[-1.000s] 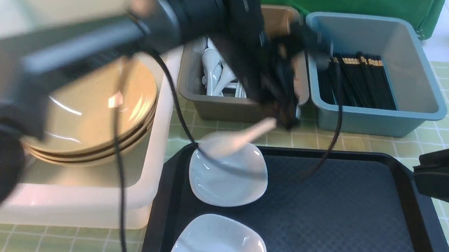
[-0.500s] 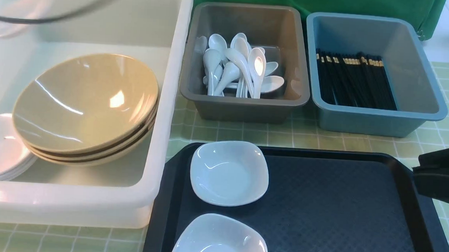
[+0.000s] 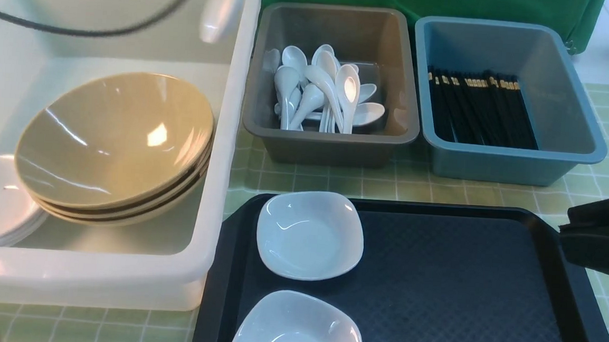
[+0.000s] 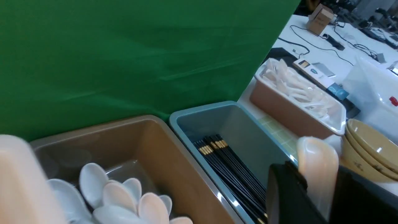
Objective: On green table put chopsticks spoon bowls plates into blue grey white boxes.
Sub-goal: 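Pick up a white spoon from the spoon tray with the left gripper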
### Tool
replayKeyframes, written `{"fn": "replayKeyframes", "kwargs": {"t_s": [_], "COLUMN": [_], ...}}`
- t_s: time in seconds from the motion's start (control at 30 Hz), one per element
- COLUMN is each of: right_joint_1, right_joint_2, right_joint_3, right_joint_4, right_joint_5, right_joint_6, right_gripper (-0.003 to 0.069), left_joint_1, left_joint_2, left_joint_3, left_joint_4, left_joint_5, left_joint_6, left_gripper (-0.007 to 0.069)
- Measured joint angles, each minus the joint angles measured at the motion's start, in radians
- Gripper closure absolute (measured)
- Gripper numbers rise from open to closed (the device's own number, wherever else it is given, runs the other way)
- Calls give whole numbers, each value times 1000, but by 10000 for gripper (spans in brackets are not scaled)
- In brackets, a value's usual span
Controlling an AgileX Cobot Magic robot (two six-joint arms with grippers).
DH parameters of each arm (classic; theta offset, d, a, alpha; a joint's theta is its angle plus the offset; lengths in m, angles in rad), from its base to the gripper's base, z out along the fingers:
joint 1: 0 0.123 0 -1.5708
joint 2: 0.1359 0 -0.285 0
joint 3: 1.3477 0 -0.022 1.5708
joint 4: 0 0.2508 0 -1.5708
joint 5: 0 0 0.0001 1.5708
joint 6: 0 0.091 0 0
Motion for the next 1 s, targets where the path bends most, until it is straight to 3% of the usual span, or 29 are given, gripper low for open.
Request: {"fn": "replayKeyframes", "kwargs": {"t_s": [0.13, 0.4, 0.57, 0.77, 0.8, 0.83, 0.87, 1.0], "right_joint_1": [0, 0, 0, 0, 0, 0, 0, 0], "right_joint_2": [0, 0, 0, 0, 0, 0, 0, 0], "right_joint_3": [0, 0, 0, 0, 0, 0, 0, 0], "right_joint_4": [0, 0, 0, 0, 0, -1, -1, -1], "right_joint_5": [3, 6, 12, 12, 12, 12, 12, 13], "right_joint_6": [0, 0, 0, -1, -1, -1, -1, -1], "right_gripper": [507, 503, 496, 494, 492, 491, 489, 485], "left_joint_1": [-93, -167, -188, -188, -188, -188, -188, -182], "left_joint_2": [192, 389, 428, 428, 427, 427, 425, 385], "left_joint_3": [-122, -245, -249, -254, -254, -254, -254, -254], "left_joint_4": [3, 51, 131, 267, 296, 298, 313, 346], "left_joint_5": [-87, -152, -237, -230, -218, -213, -193, -89], "left_joint_6": [10, -7, -168, -269, -291, -297, -307, -293], "left_gripper": [534, 534, 519, 351, 276, 266, 186, 21]}}
